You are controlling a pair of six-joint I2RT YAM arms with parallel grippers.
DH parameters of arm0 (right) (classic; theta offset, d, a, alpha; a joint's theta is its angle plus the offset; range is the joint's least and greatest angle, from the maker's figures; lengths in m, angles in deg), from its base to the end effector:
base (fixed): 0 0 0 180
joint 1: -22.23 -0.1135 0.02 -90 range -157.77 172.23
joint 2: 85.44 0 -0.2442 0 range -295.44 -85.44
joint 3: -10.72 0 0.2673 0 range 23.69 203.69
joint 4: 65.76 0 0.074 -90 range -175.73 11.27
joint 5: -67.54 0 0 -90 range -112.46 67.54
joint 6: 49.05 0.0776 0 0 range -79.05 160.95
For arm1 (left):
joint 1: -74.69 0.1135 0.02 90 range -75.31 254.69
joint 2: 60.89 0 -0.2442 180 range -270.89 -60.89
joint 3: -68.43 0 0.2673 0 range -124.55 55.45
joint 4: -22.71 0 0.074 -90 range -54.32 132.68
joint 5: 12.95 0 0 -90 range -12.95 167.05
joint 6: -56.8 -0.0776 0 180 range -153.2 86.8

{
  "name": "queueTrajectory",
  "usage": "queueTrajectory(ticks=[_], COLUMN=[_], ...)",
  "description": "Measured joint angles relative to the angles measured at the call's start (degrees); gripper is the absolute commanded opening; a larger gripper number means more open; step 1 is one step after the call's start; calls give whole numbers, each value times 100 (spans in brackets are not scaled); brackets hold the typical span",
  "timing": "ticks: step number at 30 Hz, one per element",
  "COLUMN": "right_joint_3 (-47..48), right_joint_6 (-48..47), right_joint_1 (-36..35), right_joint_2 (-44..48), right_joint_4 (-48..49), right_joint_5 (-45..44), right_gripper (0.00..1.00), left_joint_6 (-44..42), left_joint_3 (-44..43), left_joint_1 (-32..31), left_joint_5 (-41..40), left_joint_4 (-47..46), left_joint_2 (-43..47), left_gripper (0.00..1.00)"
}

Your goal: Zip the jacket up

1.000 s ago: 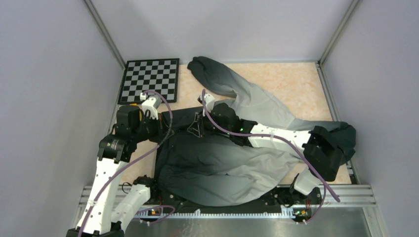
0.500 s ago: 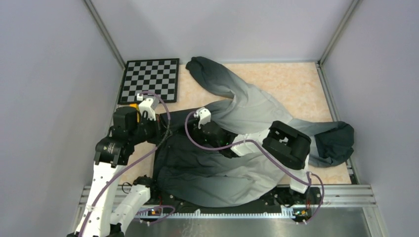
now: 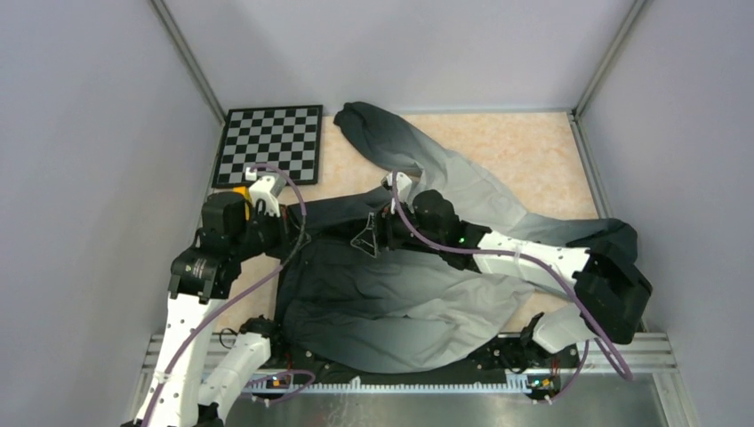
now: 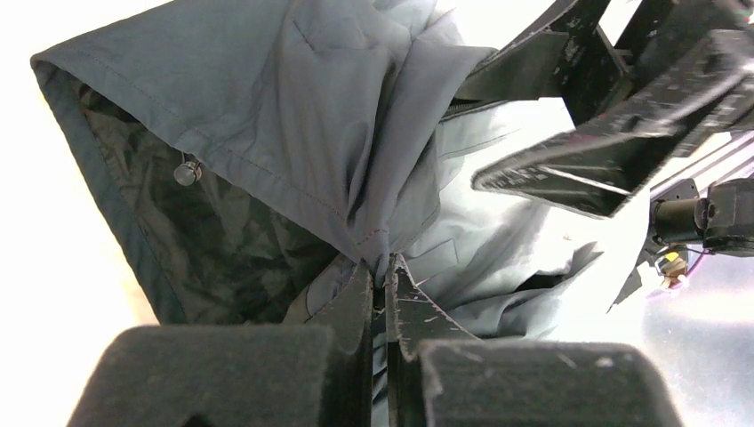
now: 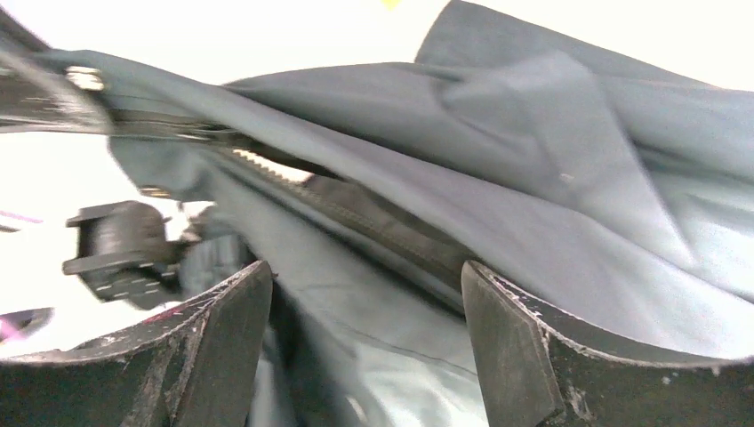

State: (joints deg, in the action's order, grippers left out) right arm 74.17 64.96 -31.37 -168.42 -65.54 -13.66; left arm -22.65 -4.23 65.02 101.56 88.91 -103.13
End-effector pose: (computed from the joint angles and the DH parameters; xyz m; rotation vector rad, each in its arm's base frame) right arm 0.2185 0.3164 0.2167 -0.6309 1.9512 1.0328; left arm 0.1790 -0.0632 0.3285 0.2272 2.1970 -0.6667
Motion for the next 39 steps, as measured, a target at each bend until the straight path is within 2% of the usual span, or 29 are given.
queueTrajectory(ticks=[3, 8, 13, 18, 23, 31, 39], right_joint_3=[-15, 48, 227, 404, 452, 662, 656], right_joint_6=[437, 1322, 2037, 2350, 2468, 2769, 2813], right_joint_1=[0, 4, 4, 15, 74, 120, 129], right_joint_2=[70, -435, -1091, -1388, -1458, -1786, -1786], right_joint_4=[481, 1558, 2282, 2691, 2946, 3314, 3377], right_joint_5=[634, 1469, 1945, 2133, 2216, 2465, 2472], right_gripper=[82, 84, 77, 75, 64, 36, 35], left_joint_6=[-2, 0, 2, 4, 4, 4, 9], left_joint_3=[0, 0, 0, 11, 13, 13, 17], left_joint_1=[0, 0, 0, 0, 0, 4, 4], left_joint_5=[22, 144, 212, 284, 315, 315, 289], left_joint_4=[-2, -7, -7, -13, -17, -48, -68], left_joint_2=[26, 35, 35, 35, 35, -7, -160], left_gripper=[0, 0, 0, 0, 0, 0, 0])
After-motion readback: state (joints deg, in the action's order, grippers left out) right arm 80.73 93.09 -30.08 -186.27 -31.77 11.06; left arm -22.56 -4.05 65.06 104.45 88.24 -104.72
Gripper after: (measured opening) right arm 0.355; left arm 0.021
